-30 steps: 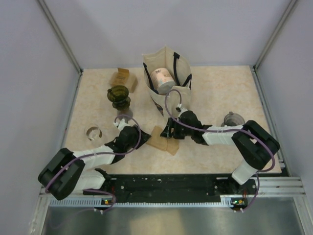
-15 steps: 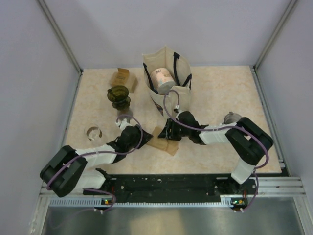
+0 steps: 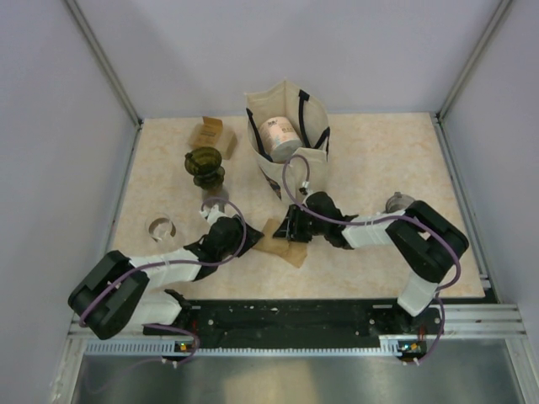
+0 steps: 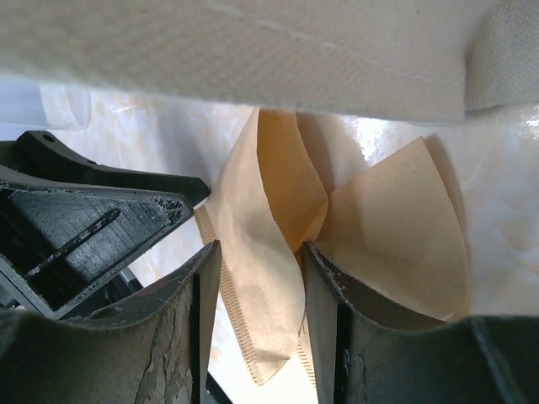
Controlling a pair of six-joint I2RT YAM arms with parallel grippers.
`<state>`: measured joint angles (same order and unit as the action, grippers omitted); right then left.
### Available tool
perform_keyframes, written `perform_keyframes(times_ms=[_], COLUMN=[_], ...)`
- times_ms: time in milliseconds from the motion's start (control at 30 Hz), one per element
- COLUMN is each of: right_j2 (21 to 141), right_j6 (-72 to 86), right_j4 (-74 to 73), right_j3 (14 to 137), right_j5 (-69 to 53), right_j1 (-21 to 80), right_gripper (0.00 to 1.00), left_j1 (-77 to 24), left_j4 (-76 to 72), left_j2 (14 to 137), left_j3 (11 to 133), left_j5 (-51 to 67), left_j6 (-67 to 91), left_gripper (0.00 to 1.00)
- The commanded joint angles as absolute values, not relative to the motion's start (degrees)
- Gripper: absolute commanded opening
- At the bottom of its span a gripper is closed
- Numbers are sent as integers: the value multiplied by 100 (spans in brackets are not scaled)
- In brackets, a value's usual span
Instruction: Place the coffee filter in the dripper
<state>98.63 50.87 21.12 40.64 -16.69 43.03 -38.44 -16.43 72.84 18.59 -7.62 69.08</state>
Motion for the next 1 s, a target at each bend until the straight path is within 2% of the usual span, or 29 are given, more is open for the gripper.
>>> perform_keyframes(times_ms=[0,367,500,733,800,967], right_j2=[9475,9633,9633,9607,9580,9125], right_j6=[4808,4421,4298,4236,4149,3194], right_j4=[2223,2048,1846,1574,1556,1257], right_j3=[4324,4552,4632,4667,4641,4632], right_j5=[-1634,-1741,-1591,-1301,-1292,-1318], right_j1=[4395,4553,4605,4623,4632,4702], right_gripper=[44,44,28,11,2,0], left_j1=[-3876,-3885,-3885,-3885,-3885,-3885], left_j4=[-1222,-1239,-1231,-1239,-1222,-793], left_j2=[7233,7242,7225,7093,6970,6391], left_j3=[1916,1934,1925,1925,1934,2047], left_j5=[-879,-844,-844,-800,-756,-668], left_j6=[6847,6820,6820,6785,6750,6662], left_gripper=[53,53,53,54,57,70])
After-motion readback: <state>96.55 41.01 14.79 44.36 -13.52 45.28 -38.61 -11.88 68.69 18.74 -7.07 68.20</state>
